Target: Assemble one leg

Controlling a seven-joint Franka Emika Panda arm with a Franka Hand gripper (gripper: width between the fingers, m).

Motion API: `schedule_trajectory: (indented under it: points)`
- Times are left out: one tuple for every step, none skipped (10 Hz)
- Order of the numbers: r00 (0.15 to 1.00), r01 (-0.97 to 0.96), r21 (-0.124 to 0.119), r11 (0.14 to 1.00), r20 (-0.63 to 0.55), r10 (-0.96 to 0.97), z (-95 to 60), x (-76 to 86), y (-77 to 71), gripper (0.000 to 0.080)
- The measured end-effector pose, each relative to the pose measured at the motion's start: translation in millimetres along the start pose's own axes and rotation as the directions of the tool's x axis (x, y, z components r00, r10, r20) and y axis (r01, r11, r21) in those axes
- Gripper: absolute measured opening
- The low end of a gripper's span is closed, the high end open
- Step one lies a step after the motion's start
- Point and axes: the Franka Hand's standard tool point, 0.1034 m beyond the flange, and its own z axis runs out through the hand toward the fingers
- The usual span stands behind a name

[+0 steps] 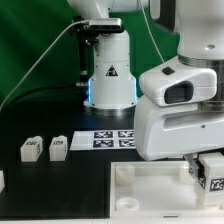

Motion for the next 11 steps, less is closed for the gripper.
schedule_trajectory:
  points:
    - [1.000, -0.002, 0.000, 1.000, 0.000, 0.002, 0.0, 0.0, 0.0, 0.0294]
    - [1.000, -0.028, 0.000, 1.000, 0.000, 0.028, 0.0, 0.0, -0.1, 0.0294]
    - [0.996, -0.085, -0.001, 0.996, -0.011, 0.085, 0.6, 0.8, -0.8, 0.0294]
    - [0.961, -0.272, -0.001, 0.962, -0.045, 0.271, 0.4, -0.9, -2.0, 0.0294]
    - [0.891, -0.450, 0.005, 0.893, -0.057, 0.450, 1.6, -6.1, -3.3, 0.0294]
    - [0.811, -0.581, 0.036, 0.813, -0.064, 0.582, 2.2, -6.4, -2.1, 0.0294]
    - [0.683, -0.723, 0.092, 0.685, -0.057, 0.728, 1.9, -5.3, 0.6, 0.0294]
    - [0.591, -0.797, 0.122, 0.591, -0.041, 0.806, 1.6, -5.5, 1.9, 0.0294]
    - [0.507, -0.853, 0.125, 0.507, -0.030, 0.861, 1.6, -5.5, 1.5, 0.0294]
    - [0.437, -0.891, 0.127, 0.436, -0.020, 0.899, 1.6, -5.5, 1.5, 0.0294]
    - [0.401, -0.908, 0.127, 0.400, -0.015, 0.916, 1.6, -5.5, 1.6, 0.0294]
